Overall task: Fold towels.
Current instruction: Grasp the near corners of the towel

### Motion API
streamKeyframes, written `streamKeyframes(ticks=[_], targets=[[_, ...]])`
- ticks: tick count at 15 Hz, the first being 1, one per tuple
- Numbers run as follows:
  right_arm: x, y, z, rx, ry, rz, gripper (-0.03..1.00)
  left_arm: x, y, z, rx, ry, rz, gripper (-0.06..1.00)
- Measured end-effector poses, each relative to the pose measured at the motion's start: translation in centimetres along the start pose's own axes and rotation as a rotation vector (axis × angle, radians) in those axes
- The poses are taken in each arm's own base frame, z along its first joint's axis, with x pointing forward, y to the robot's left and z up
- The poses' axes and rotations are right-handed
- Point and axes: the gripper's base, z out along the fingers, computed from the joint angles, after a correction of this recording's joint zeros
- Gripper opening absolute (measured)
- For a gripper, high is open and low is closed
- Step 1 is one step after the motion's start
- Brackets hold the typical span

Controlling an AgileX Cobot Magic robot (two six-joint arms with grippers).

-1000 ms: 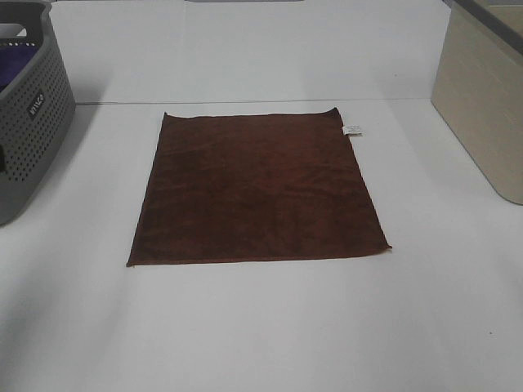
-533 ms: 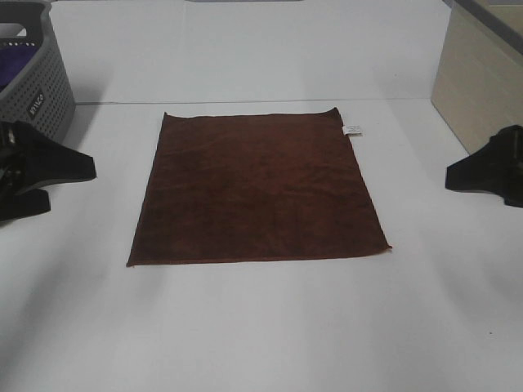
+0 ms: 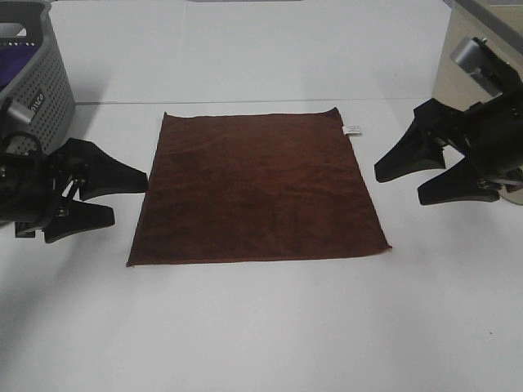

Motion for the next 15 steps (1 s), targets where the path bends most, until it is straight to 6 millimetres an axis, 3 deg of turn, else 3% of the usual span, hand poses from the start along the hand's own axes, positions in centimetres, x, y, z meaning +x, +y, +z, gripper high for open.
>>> streamKeyframes(ticks=[3,6,7,9,15], targets=[[-1.6,-2.6,3.7,-0.020,0.140,0.057,0.73,-1.6,0.5,1.2,-0.049,0.079,0.024,0.75],[-2.2,-4.3,4.6,-0.029,0.170,0.099,0.73,-2.1,0.9,1.0,-0.137,0.107,0.020,0.75],[-2.3,-7.0,4.5,-0.033,0.172,0.182,0.73,-2.2,1.6,0.9,-0.230,0.123,-0.001,0.75],[-2.2,-9.4,4.5,-0.026,0.157,0.247,0.73,-2.7,1.9,1.2,-0.253,0.126,-0.011,0.75],[-2.5,-9.8,5.7,-0.034,0.133,0.218,0.73,-3.5,3.7,4.6,-0.199,0.221,-0.075,0.75]])
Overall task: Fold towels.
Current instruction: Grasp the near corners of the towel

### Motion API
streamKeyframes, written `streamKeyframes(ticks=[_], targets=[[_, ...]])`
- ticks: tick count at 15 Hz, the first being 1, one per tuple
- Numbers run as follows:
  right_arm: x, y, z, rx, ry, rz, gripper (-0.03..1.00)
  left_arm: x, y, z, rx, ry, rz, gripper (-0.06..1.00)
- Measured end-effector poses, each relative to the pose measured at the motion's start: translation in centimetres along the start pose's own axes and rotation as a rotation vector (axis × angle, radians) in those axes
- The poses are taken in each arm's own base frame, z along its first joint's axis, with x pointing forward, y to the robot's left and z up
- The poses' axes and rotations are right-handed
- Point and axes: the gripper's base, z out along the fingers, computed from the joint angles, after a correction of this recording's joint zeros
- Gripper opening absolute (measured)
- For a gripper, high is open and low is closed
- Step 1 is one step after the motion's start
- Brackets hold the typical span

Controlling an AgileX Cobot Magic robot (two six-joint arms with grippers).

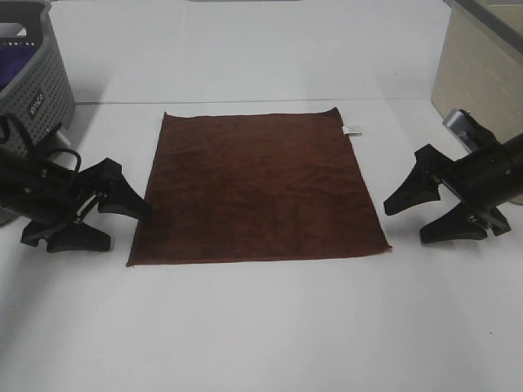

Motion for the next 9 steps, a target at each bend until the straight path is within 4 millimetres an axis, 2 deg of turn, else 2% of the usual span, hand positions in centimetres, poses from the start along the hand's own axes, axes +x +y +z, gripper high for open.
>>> streamKeyframes(ticks=[4,6,9], targets=[[-1.2,-0.3,0.9,-0.013,0.015,-0.012,0.72,-0.2,-0.9,2.0,0.039,0.044,0.002,0.75],[-1.7,1.3,2.8,-0.024,0.075,-0.071,0.72,0.4,-2.6,3.5,0.057,0.077,0.040,0.75],[-1.9,2.9,5.0,-0.038,0.142,-0.093,0.69,0.6,-3.2,4.2,0.060,0.076,0.039,0.72]])
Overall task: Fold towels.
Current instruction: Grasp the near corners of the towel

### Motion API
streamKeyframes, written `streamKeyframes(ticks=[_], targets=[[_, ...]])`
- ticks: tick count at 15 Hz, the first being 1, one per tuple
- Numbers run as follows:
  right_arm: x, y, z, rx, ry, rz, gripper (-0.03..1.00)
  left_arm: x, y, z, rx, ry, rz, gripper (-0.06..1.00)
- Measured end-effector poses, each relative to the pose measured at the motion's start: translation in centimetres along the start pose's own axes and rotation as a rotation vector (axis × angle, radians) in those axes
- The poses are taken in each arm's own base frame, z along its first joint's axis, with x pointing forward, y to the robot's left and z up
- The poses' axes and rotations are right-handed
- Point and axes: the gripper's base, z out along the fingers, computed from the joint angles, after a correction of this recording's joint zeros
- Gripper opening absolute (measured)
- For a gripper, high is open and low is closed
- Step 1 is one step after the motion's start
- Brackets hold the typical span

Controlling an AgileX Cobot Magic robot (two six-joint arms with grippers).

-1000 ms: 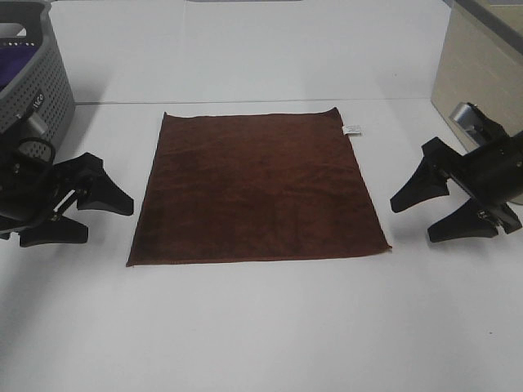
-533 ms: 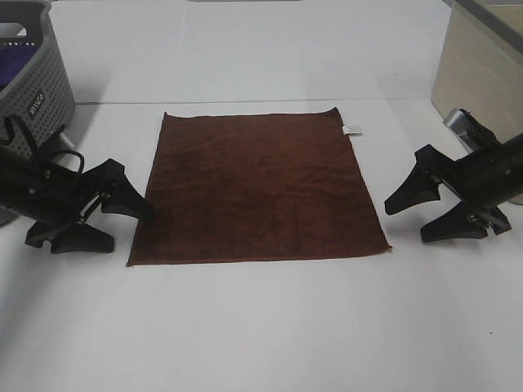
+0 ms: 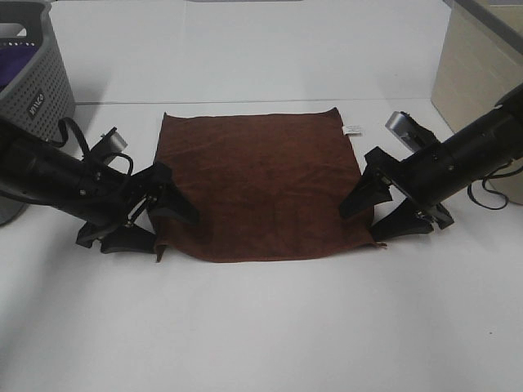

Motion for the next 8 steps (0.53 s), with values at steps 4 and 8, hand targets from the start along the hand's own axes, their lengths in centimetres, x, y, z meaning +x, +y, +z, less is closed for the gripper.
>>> streamKeyframes(ticks=[4,8], targets=[[-0.24,0.10,1.01,-0.001,0.012,0.017,0.45,-0.13,0.66,0.37,-0.038,-0.015,-0.005,0.36],[-0.12,-0.29,1.30,0.033,0.027,0.018,0.04,-0.02,0.60,0.14,-0.052,-0.002,0.025,0.02]])
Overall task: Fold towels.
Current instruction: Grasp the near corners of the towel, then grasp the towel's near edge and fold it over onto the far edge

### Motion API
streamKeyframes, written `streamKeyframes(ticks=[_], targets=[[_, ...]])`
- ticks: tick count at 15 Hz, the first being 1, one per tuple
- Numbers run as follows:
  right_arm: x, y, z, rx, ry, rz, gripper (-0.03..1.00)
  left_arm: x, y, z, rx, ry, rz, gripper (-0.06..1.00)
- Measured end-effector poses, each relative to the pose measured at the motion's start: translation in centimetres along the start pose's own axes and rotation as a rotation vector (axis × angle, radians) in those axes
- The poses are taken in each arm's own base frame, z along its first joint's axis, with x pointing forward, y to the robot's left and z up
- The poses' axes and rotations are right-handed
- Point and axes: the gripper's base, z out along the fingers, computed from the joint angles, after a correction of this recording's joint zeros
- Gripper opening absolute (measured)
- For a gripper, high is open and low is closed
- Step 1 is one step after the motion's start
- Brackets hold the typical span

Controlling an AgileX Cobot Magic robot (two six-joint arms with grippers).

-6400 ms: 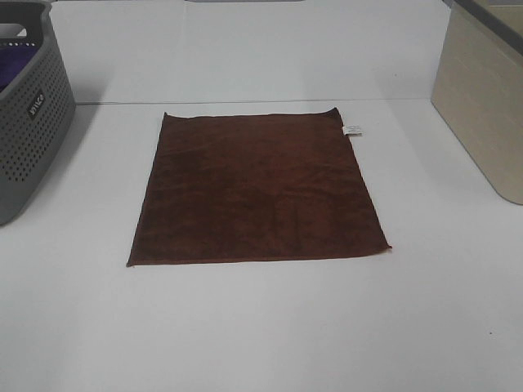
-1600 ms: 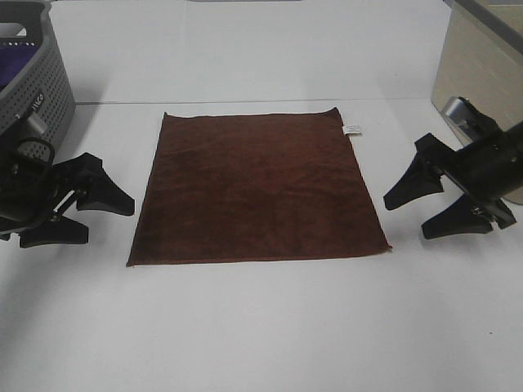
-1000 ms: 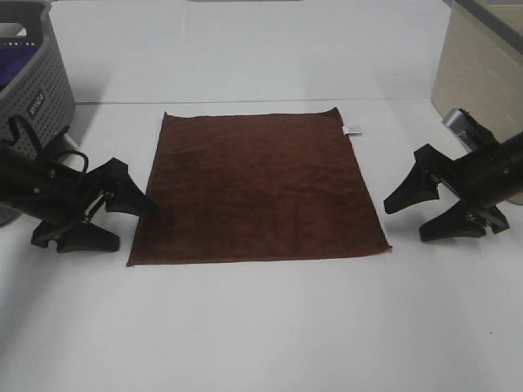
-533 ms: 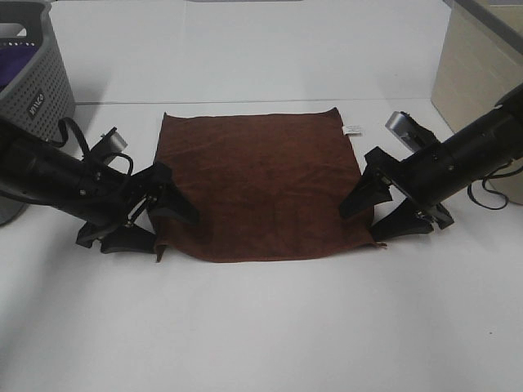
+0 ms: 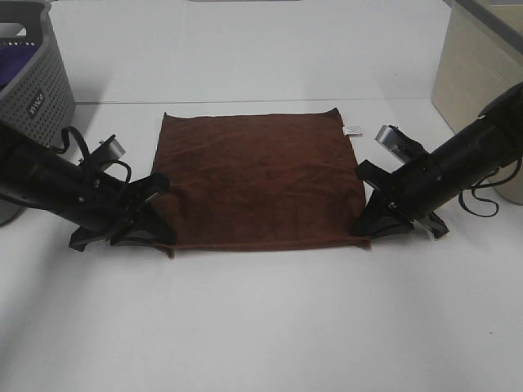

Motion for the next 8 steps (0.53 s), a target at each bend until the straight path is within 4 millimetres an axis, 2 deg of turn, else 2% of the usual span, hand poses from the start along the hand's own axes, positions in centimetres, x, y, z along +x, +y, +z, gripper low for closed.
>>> streamKeyframes(ticks=[4,8], targets=[[1.2,1.3,-1.7,0.025,0.030,0.027,0.02,1.2,-0.9,-1.6,-0.014,0.072,0.010,0.01],[6.1,1.7,-1.8,0.016,0.110,0.126,0.02,5.3,-0.7,-3.2,-0.031,0.176,-0.038,0.01]])
